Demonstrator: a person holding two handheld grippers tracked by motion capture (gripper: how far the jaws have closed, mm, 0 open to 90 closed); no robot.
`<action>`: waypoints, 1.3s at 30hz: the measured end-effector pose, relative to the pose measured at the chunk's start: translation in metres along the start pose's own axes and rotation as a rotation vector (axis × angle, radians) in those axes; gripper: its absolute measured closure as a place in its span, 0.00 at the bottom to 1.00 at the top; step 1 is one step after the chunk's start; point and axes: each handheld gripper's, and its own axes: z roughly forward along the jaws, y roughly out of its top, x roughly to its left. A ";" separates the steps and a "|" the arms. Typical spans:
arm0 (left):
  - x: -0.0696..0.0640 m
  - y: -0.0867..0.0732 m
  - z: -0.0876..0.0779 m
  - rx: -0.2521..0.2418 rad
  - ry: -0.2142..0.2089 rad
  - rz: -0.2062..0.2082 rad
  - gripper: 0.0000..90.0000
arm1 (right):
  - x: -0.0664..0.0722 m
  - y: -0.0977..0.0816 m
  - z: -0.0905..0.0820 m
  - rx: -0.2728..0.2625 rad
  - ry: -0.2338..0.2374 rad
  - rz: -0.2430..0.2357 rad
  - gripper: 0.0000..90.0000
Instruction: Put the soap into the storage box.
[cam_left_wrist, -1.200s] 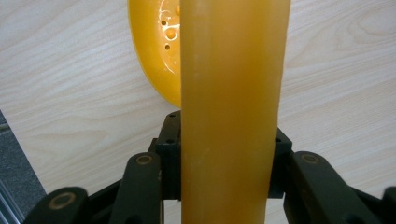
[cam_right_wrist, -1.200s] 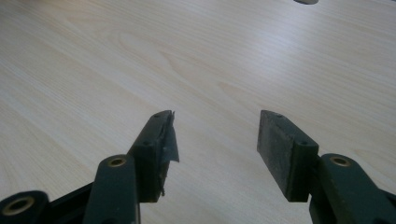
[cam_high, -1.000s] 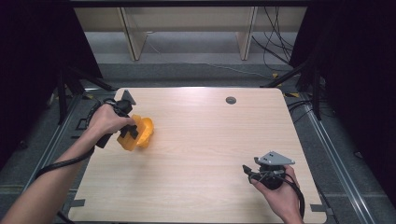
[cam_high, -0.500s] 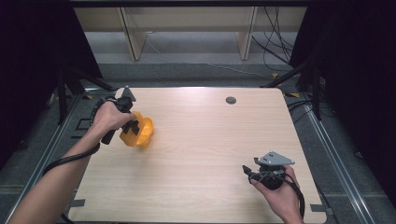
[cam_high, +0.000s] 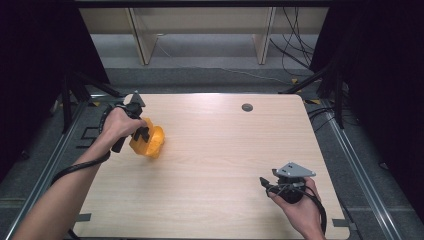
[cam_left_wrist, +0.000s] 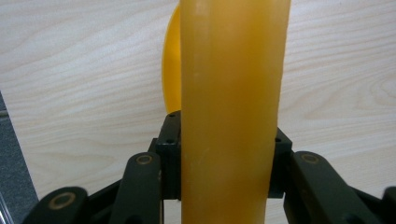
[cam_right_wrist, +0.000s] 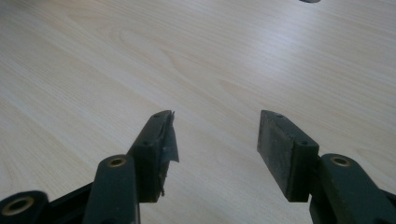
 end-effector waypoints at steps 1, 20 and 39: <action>-0.001 0.000 0.002 -0.026 0.002 -0.017 0.67 | 0.000 0.000 0.000 -0.001 0.000 0.001 0.51; -0.005 0.008 0.005 -0.044 0.003 -0.021 0.67 | 0.000 0.000 0.000 -0.001 0.000 0.001 0.51; -0.004 0.010 0.012 -0.056 0.007 0.013 0.67 | -0.001 0.000 0.001 -0.010 -0.006 -0.024 0.51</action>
